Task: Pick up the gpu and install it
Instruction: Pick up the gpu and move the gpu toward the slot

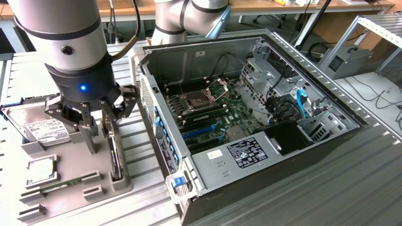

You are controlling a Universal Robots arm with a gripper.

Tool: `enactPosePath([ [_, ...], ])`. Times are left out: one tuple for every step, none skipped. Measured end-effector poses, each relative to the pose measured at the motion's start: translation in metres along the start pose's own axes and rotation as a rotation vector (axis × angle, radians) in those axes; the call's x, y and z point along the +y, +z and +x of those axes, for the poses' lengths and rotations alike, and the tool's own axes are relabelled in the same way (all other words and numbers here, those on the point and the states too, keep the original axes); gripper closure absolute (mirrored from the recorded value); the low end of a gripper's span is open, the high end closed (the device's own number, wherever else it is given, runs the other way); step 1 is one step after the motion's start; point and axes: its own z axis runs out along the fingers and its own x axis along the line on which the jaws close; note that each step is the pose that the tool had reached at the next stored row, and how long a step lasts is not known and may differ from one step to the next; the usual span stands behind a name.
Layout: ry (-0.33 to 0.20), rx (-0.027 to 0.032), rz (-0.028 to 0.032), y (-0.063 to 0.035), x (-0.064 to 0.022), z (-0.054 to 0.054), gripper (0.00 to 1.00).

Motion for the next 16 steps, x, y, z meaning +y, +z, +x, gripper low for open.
enactPosePath([
  [0.0, 0.0, 0.0, 0.0018, -0.0001, 0.0, 0.58],
  [0.0, -0.0001, -0.0001, 0.0034, -0.0001, 0.0, 0.58],
  [0.0, -0.0001, -0.0001, 0.0049, -0.0002, 0.0, 0.58],
  [0.0, 0.0, 0.0, 0.0066, -0.0003, 0.0, 0.58],
  [0.0, 0.0, 0.0, 0.0084, -0.0004, 0.0, 0.58],
  [0.0, -0.0001, -0.0001, 0.0108, -0.0005, 0.0, 0.58],
  [0.0, 0.0, 0.0, 0.0125, -0.0006, 0.0, 0.58],
  [0.0, -0.0001, -0.0001, 0.0143, -0.0006, 0.0, 0.58],
  [0.0, 0.0, 0.0, 0.0154, -0.0007, 0.0, 0.58],
  [0.0, -0.0001, -0.0001, 0.0172, -0.0008, 0.0, 0.58],
  [0.0, 0.0, 0.0, 0.0188, -0.0008, 0.0, 0.58],
  [0.0, 0.0, 0.0, 0.0202, -0.0009, 0.0, 0.58],
  [0.0, 0.0, -0.0001, 0.0214, -0.001, 0.001, 0.58],
  [0.0, -0.0001, -0.0001, 0.0228, -0.001, 0.001, 0.58],
  [0.0, -0.0001, 0.0, 0.0229, -0.001, 0.001, 0.58],
  [0.0, 0.0, 0.0, 0.0229, -0.001, 0.001, 0.58],
])
